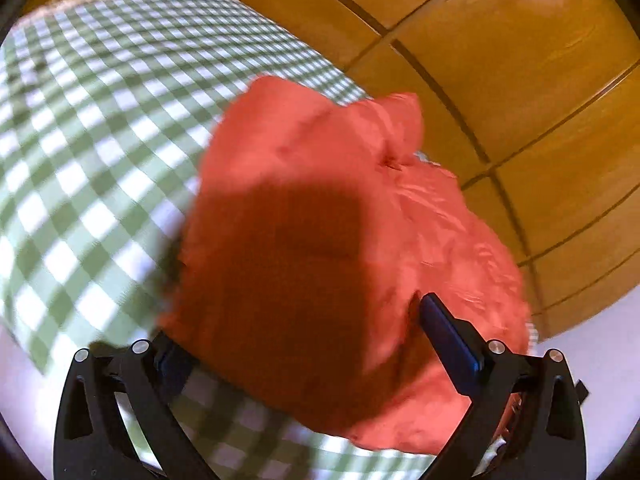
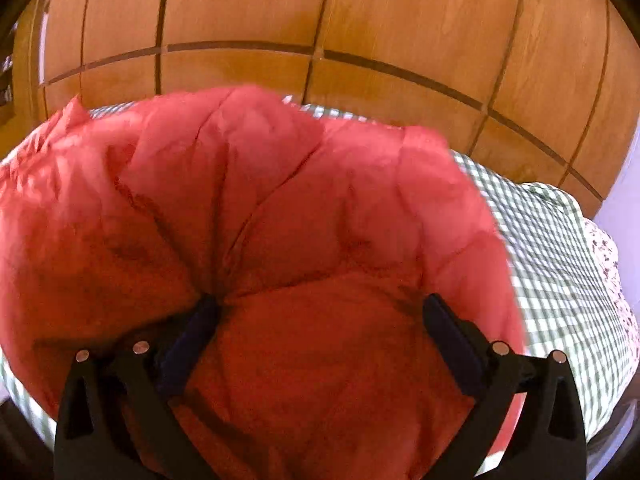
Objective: Fold small clothes
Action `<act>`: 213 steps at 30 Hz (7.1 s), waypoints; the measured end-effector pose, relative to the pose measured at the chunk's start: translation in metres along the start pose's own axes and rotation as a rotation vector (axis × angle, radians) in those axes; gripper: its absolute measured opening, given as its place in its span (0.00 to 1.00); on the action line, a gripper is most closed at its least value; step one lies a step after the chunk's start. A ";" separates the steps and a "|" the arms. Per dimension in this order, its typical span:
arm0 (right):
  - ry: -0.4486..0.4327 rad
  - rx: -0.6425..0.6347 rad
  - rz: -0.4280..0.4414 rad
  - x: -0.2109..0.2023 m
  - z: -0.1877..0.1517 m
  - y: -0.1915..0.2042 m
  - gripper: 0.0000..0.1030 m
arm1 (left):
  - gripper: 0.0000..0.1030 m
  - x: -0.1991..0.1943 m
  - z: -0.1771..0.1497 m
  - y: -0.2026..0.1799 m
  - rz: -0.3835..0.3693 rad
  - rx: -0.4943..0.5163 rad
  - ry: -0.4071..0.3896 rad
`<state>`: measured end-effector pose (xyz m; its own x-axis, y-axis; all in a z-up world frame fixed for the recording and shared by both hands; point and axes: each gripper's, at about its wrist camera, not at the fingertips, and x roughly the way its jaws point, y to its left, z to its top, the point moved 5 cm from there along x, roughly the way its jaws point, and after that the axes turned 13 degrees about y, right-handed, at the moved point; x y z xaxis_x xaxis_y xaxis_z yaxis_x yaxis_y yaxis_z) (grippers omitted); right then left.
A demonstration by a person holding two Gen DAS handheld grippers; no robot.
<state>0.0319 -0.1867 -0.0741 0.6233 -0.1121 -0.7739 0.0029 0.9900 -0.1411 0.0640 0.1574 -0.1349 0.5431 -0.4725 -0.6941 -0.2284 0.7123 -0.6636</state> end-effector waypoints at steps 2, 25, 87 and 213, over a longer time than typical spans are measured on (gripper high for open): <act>-0.062 0.032 0.015 -0.013 0.014 -0.003 0.98 | 0.96 0.001 -0.003 -0.002 -0.022 0.004 0.002; 0.049 0.031 -0.012 0.056 0.071 0.015 0.98 | 0.69 0.009 0.008 0.009 -0.154 -0.136 -0.092; 0.084 0.302 0.013 0.002 -0.043 -0.122 0.98 | 0.23 -0.006 -0.083 -0.321 0.045 0.978 -0.223; 0.127 0.476 0.043 0.090 0.032 -0.172 0.98 | 0.97 0.281 0.013 -0.348 0.520 0.852 0.113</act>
<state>0.1121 -0.3643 -0.0997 0.5303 -0.0501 -0.8463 0.3544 0.9199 0.1676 0.3070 -0.2162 -0.0959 0.4499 -0.0123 -0.8930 0.2630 0.9574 0.1193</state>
